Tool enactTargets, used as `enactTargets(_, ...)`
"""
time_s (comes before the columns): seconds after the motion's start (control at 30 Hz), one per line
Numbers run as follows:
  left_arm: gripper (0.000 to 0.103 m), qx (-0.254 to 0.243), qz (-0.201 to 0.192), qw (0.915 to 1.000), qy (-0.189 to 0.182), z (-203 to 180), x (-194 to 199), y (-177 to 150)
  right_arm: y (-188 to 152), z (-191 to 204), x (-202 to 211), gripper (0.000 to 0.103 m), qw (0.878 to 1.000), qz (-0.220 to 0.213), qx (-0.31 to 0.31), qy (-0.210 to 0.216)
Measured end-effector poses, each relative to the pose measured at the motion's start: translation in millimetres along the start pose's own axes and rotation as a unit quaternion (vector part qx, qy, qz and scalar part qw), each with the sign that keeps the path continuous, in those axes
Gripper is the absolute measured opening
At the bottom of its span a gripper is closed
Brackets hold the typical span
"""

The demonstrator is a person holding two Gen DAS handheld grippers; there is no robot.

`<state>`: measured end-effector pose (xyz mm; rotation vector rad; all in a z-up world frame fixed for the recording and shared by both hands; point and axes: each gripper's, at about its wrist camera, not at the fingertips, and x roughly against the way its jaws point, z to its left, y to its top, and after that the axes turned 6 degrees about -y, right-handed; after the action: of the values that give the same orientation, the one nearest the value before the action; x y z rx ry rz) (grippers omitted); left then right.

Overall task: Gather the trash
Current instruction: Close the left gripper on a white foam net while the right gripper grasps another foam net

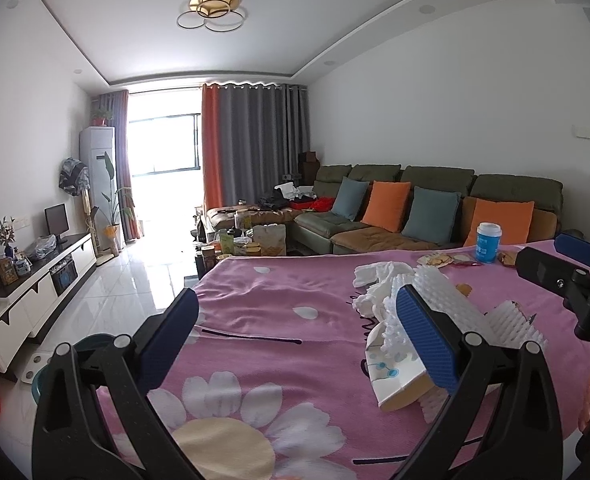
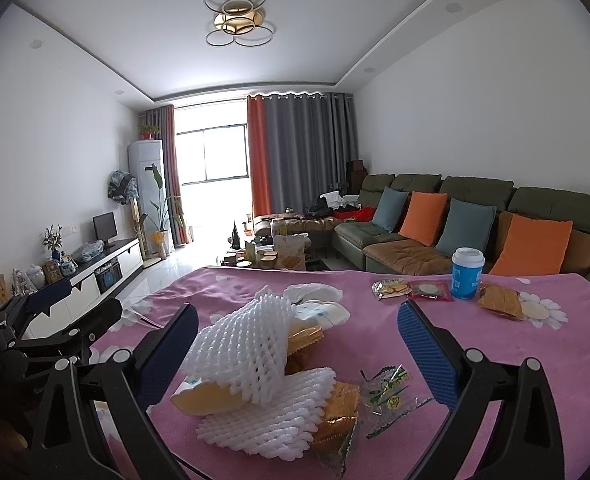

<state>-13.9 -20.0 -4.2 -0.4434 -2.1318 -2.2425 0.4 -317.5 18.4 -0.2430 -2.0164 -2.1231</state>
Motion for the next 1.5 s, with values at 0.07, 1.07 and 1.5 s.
enactTargets(0.07,0.097,-0.002,0.003,1.0,-0.002,-1.3,-2.3,-1.4,-0.5,-0.1,1.6,0.096,1.0,0.001,-0.002,0.001)
enactTargets(1.07,0.053,0.066,0.197,0.9448,-0.254,-5.0,-103.0,-23.2,-24.3,-18.7,-12.8,0.064,0.99,0.115,-0.02,0.081)
enactTargets(1.5,0.011,0.097,0.205,0.9319,-0.283,-0.8,-105.6,-21.7,-28.3,-22.8,-14.1,0.017,0.977,0.161,-0.049,0.129)
